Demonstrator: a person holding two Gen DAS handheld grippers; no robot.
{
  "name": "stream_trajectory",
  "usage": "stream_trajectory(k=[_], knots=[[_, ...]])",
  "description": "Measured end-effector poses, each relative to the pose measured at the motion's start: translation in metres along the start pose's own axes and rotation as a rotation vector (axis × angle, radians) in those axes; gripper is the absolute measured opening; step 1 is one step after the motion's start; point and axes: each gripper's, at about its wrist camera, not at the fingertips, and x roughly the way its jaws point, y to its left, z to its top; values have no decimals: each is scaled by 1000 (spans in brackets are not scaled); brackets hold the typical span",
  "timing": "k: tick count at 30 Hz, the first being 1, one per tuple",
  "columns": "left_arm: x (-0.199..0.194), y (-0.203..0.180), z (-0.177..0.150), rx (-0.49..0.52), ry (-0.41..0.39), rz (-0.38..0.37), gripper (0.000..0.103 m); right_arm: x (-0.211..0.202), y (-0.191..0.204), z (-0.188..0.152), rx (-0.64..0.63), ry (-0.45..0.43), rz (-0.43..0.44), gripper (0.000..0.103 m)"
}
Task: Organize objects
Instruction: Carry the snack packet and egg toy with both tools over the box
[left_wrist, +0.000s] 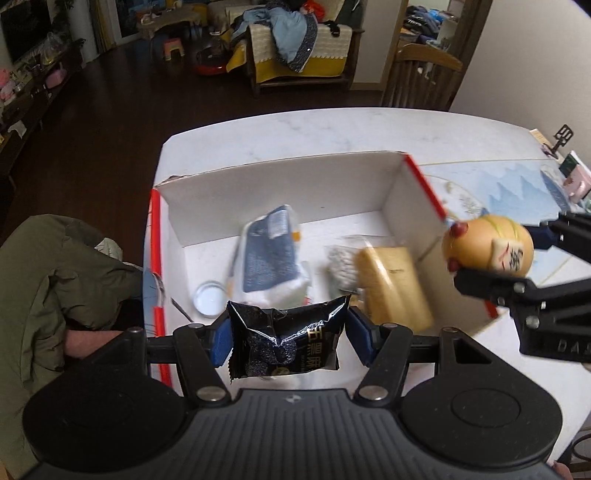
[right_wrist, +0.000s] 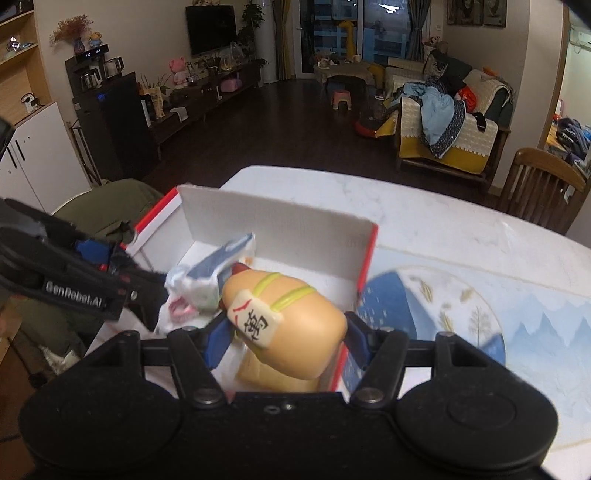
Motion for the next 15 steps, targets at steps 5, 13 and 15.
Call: stream_trajectory(k=[5, 13, 15], knots=[[20, 3, 4, 23, 32, 11, 62, 35, 2, 19, -14, 27, -33, 63], [52, -5, 1, 77, 87, 24, 62, 80, 7, 35, -43, 73, -55, 63], [59, -6, 0, 86, 101, 28, 62, 90, 9, 35, -50, 87, -66, 63]])
